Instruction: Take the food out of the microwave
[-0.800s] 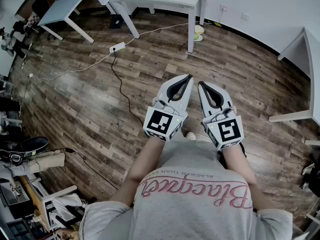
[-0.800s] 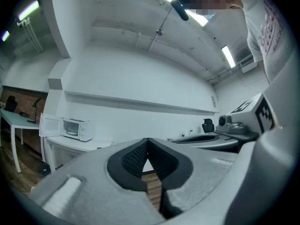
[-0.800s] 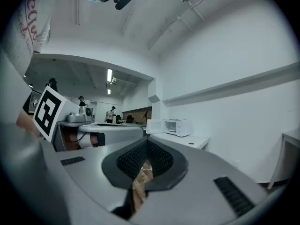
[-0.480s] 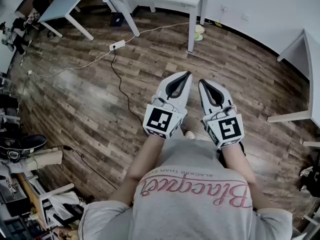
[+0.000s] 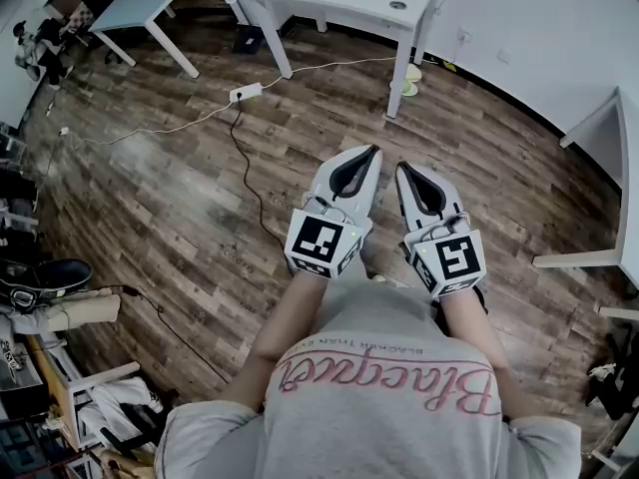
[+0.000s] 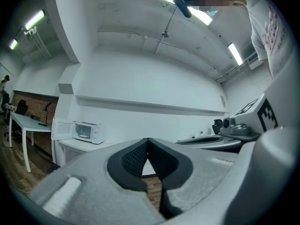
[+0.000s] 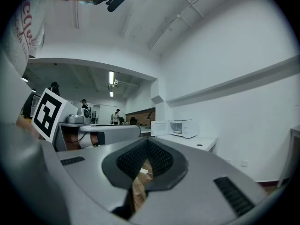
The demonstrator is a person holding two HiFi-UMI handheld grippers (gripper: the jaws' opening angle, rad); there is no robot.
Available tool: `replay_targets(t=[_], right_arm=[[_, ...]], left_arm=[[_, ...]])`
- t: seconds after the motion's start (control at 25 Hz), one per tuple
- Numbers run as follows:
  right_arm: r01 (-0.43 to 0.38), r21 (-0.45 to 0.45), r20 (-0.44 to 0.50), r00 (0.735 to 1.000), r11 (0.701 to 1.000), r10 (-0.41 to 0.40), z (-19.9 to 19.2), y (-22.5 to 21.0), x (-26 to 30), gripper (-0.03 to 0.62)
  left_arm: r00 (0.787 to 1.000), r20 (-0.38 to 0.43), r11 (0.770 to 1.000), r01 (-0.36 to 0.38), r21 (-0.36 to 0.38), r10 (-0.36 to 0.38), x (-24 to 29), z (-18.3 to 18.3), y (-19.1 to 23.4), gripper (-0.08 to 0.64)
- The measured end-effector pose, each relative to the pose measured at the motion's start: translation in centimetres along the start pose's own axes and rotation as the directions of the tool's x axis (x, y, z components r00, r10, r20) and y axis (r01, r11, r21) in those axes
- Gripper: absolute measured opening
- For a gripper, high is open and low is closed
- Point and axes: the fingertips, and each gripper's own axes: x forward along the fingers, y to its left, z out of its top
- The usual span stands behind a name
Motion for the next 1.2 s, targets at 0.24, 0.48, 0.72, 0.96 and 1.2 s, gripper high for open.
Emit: replay_targets(t=[0.24,0.48,0.72,0.96,1.2], right_arm=[[0.023,0.027,-0.001,1.0,0.999,-0.023,0.1,-1.2,3.7,0.009],[-0.009,0.035,-0.022,1.0,0.999,0.009,-0.5,-1.3,8.2,0.009],[-0.038,0.026,-0.046,0.998,0.999,0.039,-1.5,-1.9,12.7,0.009],[-0.03,0.042,-0.065,0.997,0.999,0.033,-1.6,-3.3,17.2,0.009],[-0.028,0.043,-0.082,0.996,0.999,0.031,-1.5,-3.8,21.6,0.009]], left_arm=[[1.0,-0.005,1.0,-0.012,-0.01,0.012,1.5,0.1,4.0,0.005],[0.999,-0.013,0.999,-0.031,-0.019,0.031,3.1,-0.2,8.2,0.006],[0.999,-0.024,0.998,-0.048,-0.037,0.047,5.1,-1.2,12.5,0.006],[0.999,-0.03,0.998,-0.033,-0.057,0.031,7.6,-1.5,16.3,0.005],[0.999,-0.039,0.998,-0.022,-0.06,0.019,9.5,-1.5,20.5,0.005]])
